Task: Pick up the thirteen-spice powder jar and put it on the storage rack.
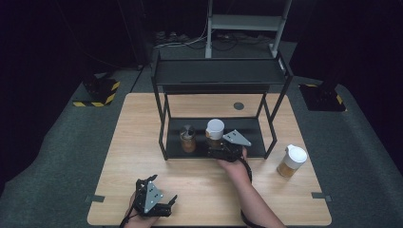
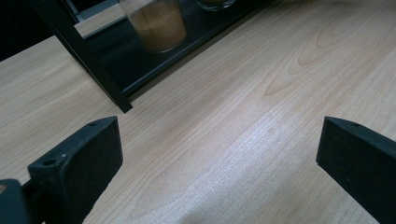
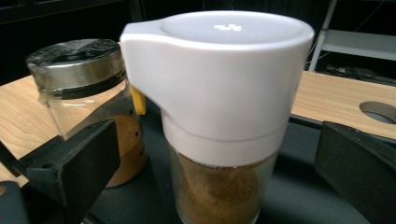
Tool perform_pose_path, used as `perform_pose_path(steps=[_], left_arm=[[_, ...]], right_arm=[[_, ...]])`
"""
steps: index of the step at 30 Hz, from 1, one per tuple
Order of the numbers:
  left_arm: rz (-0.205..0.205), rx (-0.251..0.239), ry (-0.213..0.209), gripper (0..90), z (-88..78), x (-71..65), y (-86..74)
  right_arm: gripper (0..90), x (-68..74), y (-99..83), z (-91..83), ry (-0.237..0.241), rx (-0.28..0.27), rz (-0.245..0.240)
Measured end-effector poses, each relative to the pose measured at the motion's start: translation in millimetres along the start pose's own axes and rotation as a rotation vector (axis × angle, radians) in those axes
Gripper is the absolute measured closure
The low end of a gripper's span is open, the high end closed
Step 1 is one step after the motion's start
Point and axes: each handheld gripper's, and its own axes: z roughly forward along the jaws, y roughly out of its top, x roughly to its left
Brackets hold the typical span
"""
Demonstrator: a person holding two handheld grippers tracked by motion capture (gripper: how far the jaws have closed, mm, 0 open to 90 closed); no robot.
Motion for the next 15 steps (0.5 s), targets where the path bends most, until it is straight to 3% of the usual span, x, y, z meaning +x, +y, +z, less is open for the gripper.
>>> perform_pose_path(steps=[15], left_arm=[[0.011,0.007,-0.001,0.8,0.6,-0.7,1.3]], right_arm=[[0.0,1.6,-2.7,-28.3,0.013,-0.023,-0.007]])
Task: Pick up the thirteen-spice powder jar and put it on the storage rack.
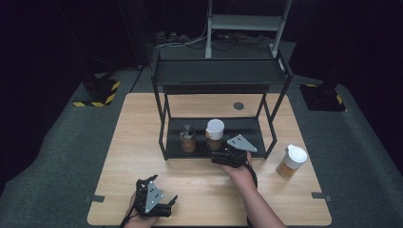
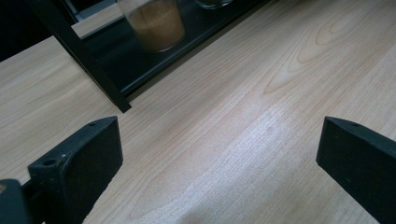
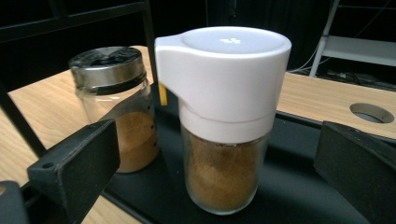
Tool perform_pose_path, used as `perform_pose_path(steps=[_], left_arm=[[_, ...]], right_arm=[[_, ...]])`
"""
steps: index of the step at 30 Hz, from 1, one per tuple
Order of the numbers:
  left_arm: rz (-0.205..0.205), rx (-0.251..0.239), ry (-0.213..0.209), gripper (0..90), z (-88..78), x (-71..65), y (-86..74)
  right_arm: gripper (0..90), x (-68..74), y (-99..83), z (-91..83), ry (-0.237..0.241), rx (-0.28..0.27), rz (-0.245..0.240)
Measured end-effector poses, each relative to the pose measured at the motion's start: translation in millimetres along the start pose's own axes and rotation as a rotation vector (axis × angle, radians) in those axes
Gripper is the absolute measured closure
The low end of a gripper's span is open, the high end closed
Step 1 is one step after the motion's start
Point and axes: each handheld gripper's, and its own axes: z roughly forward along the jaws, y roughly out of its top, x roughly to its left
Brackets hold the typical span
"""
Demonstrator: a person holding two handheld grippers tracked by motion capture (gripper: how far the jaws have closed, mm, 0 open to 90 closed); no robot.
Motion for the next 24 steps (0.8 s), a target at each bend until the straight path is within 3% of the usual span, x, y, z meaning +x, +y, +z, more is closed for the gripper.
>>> perform_pose_path(steps=[24], left_arm=[[0.009,0.011,-0.001,0.8,1.0,-0.5,2.0]], right_arm=[[0.0,5.6,-8.5,-54.1,-0.005,-0.016,-0.037]])
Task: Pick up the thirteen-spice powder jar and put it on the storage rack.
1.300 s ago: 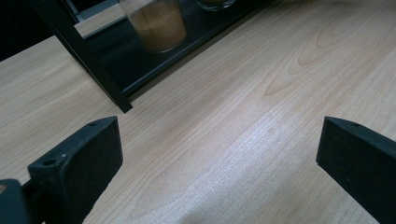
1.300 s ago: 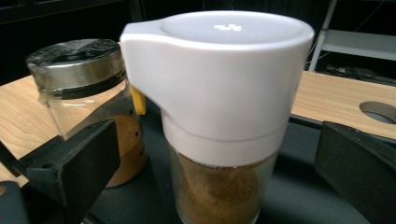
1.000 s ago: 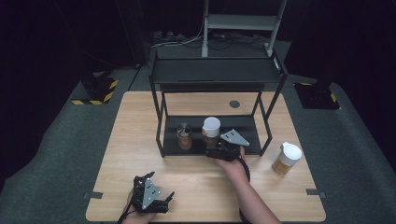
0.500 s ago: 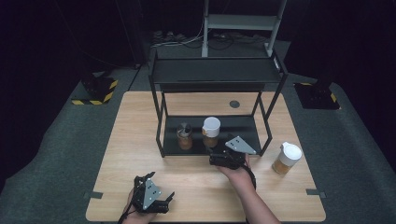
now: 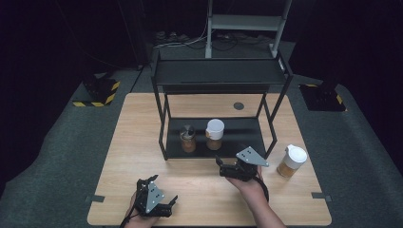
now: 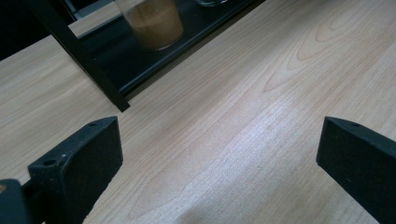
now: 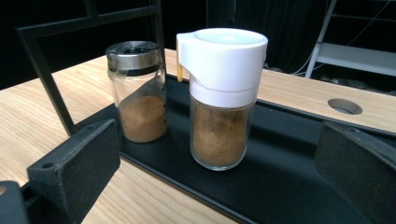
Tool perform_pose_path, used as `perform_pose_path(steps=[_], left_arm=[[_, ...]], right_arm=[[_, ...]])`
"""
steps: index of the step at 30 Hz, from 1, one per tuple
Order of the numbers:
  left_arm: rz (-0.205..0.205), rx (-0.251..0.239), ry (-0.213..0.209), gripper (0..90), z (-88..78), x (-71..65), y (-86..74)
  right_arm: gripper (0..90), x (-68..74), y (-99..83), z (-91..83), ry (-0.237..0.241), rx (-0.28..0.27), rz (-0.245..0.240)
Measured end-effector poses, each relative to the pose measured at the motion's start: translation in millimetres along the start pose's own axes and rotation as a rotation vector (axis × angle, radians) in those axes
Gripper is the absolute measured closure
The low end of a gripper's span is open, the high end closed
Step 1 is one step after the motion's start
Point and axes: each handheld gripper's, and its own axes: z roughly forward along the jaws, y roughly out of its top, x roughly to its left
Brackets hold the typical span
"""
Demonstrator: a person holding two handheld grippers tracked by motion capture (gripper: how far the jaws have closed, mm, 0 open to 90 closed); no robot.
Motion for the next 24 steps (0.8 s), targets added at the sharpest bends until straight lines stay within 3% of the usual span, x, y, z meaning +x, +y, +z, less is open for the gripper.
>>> perform_pose_path(steps=[10,24], left_arm=[[0.007,0.002,0.001,0.8,0.5,-1.1,0.5],[0.014,-0.001,0.0,0.8,0.1,-1.6,0.1]], right_arm=[[0.0,1.3,-0.5,-22.8,-0.003,0.001,-0.032],[0.0,2.3,-20.1,-53.2,-0.046,0.041,-0.07]])
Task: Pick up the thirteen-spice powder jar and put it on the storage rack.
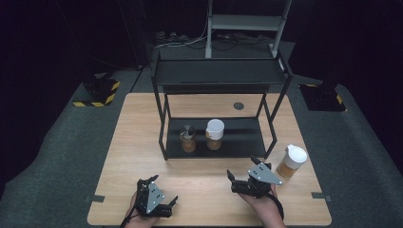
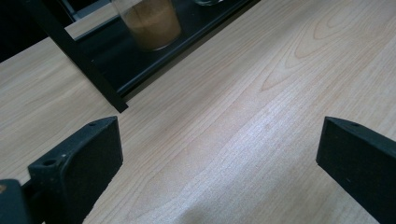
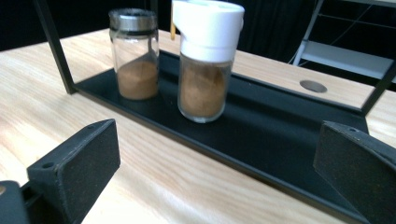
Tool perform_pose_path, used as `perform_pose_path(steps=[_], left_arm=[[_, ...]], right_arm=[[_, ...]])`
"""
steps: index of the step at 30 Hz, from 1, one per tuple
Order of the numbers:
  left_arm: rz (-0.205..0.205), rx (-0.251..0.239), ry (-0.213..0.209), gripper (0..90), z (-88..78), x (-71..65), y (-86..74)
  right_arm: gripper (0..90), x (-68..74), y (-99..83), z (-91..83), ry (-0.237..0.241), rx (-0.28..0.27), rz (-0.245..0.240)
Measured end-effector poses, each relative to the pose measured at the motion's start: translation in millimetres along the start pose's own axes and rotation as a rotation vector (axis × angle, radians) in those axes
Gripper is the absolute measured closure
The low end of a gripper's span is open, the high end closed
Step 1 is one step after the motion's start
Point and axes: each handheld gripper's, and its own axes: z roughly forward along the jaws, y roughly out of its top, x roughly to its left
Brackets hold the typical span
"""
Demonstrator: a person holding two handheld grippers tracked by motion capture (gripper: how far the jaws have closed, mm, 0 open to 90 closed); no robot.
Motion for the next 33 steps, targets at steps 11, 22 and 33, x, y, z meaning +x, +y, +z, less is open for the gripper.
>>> perform_pose_path(steps=[11,22,33], left_arm=[[0.009,0.0,0.0,0.8,0.1,-1.1,0.1],[0.0,0.0,-0.009,0.8,0.1,1.4,-0.1],[0.016,0.01,-0.007,0.8,1.1,-0.3,1.8]], right_arm=[[0.1,-0.3,-20.7,-13.9,-0.036,0.059,-0.04],[0.2,6.2,-33.3,-19.3,-0.057,0.121,-0.092],[0.3,6.1,-30.2,-20.4,-0.048,0.155,-0.141]])
